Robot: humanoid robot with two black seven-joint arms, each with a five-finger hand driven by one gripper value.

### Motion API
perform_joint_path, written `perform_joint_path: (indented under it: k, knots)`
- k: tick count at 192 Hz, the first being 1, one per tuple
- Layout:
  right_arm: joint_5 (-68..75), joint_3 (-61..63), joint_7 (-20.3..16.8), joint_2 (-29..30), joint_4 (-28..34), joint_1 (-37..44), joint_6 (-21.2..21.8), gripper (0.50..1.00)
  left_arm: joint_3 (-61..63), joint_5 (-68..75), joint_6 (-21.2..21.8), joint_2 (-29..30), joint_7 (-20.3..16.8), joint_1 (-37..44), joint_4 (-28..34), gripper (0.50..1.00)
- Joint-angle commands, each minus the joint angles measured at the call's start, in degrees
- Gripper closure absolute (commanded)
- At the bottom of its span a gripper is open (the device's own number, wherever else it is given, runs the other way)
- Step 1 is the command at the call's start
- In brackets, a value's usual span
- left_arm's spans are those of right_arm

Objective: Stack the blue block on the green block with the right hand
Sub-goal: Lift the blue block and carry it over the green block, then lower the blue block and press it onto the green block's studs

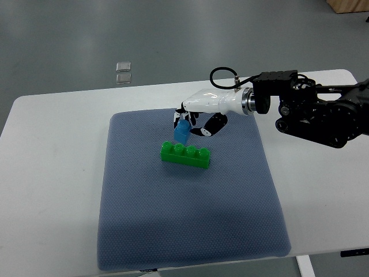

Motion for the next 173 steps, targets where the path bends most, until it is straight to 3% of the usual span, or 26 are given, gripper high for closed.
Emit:
perform_joint_path:
  k: [1,173]
  knots:
    - [-0.8,-0.6,1.2,0.0,-0.4,-0.1,0.0,1.0,0.0,0.0,0.0,0.0,0.0,0.0,0.0,0.5]
    - [-4.6,-1.5,4.1,1.8,-4.8,-3.5,0.0,1.0,0.0,0.0,-0.1,0.0,0.0,0.0,0.0,0.5]
